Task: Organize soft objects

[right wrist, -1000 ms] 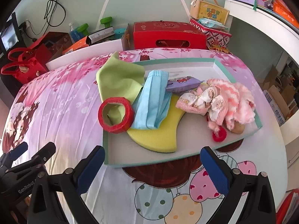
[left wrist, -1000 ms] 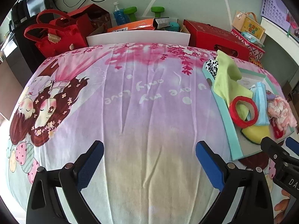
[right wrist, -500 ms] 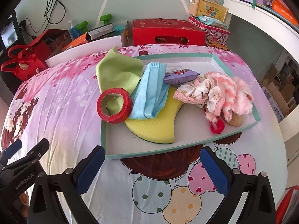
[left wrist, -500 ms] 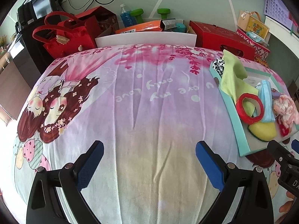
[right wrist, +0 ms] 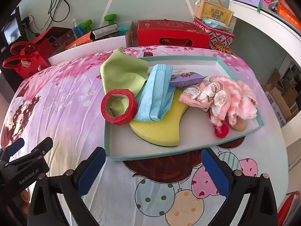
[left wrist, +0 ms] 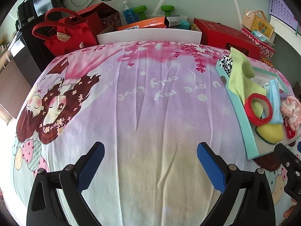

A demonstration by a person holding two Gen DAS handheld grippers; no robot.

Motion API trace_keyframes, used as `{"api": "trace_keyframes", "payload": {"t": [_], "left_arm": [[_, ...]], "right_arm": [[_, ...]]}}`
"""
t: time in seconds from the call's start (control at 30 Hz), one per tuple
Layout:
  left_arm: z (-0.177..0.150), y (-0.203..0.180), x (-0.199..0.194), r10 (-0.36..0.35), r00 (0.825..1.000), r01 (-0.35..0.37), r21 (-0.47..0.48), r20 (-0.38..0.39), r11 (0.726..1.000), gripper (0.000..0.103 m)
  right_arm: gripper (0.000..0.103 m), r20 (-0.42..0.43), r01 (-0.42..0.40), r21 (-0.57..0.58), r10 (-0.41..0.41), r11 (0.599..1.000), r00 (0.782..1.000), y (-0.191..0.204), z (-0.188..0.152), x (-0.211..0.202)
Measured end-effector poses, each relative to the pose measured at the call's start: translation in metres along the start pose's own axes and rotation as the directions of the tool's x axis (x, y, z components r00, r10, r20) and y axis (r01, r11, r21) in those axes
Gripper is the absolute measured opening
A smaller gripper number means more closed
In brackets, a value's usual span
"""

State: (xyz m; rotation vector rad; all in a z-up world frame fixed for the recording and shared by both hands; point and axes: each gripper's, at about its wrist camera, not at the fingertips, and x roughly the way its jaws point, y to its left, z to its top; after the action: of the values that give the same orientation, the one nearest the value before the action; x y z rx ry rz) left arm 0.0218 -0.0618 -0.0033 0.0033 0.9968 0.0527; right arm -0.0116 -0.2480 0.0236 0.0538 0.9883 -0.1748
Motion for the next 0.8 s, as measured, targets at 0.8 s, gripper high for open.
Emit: {"api": "trace_keyframes", "payload": {"t": [0.8], "left_arm": [[0.002, 0.002, 0.016, 0.024, 0.999, -0.024, -0.005, -0.040, 1.000, 0.099]], "right_arm": [[0.103, -0.031, -0.007, -0.034, 0.006, 0.999, 0.999, 0.009, -0.002, 0.015]]}}
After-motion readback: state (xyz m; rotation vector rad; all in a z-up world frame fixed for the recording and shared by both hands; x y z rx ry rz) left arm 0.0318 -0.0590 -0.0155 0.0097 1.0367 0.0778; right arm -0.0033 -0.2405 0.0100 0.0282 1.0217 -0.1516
